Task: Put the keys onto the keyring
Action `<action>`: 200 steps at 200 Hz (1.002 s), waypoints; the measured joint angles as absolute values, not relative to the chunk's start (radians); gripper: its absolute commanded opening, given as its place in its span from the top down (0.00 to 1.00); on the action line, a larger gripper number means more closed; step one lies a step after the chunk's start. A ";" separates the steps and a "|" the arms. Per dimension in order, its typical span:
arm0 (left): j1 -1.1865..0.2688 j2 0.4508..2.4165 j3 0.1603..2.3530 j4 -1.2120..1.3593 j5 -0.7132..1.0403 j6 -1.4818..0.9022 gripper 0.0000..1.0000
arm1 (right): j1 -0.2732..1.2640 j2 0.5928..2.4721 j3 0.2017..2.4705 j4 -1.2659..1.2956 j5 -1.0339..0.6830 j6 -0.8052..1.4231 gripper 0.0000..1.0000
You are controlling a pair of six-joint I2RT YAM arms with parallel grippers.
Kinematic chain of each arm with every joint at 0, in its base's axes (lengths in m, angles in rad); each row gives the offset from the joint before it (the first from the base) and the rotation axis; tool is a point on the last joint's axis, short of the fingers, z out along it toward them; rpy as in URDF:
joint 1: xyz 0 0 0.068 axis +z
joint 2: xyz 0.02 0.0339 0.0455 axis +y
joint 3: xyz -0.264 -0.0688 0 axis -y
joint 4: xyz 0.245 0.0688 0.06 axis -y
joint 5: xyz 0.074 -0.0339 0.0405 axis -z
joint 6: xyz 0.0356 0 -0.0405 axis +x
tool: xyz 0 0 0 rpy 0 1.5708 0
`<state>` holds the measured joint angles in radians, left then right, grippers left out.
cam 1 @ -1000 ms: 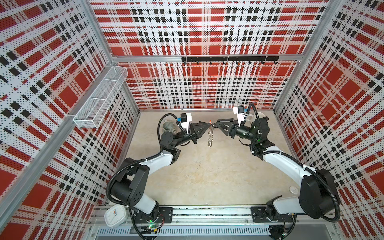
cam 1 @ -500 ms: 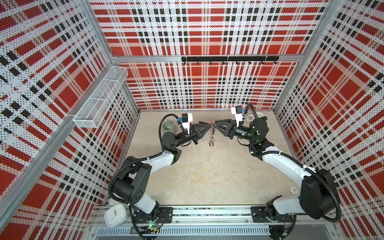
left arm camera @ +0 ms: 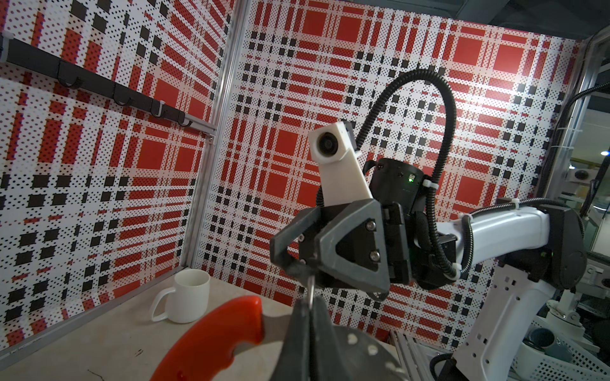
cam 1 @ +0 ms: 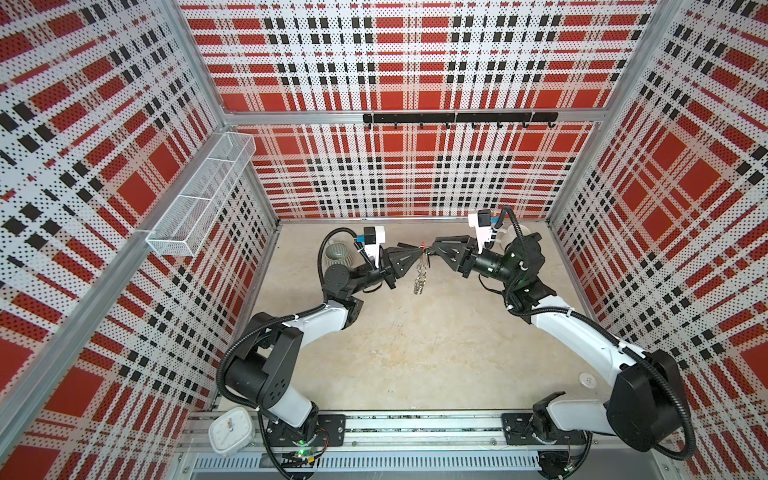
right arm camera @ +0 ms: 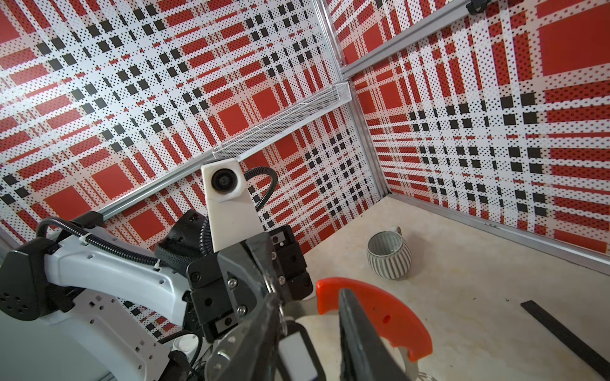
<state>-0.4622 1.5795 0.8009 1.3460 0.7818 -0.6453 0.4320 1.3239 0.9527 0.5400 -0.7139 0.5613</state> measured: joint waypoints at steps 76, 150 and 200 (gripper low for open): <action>-0.464 1.600 0.801 1.359 0.782 -0.653 1.00 | 0.439 1.364 0.986 0.574 -0.789 0.616 0.72; -0.467 1.612 0.802 1.389 0.781 -0.681 1.00 | 0.440 1.377 0.989 0.571 -0.809 0.615 0.73; -0.467 1.612 0.810 1.396 0.782 -0.690 1.00 | 0.443 1.377 0.989 0.569 -0.809 0.606 0.69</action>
<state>-0.4671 1.6115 0.8097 1.3956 0.7818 -0.6903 0.4431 1.3766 0.9886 0.5694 -0.8089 0.6060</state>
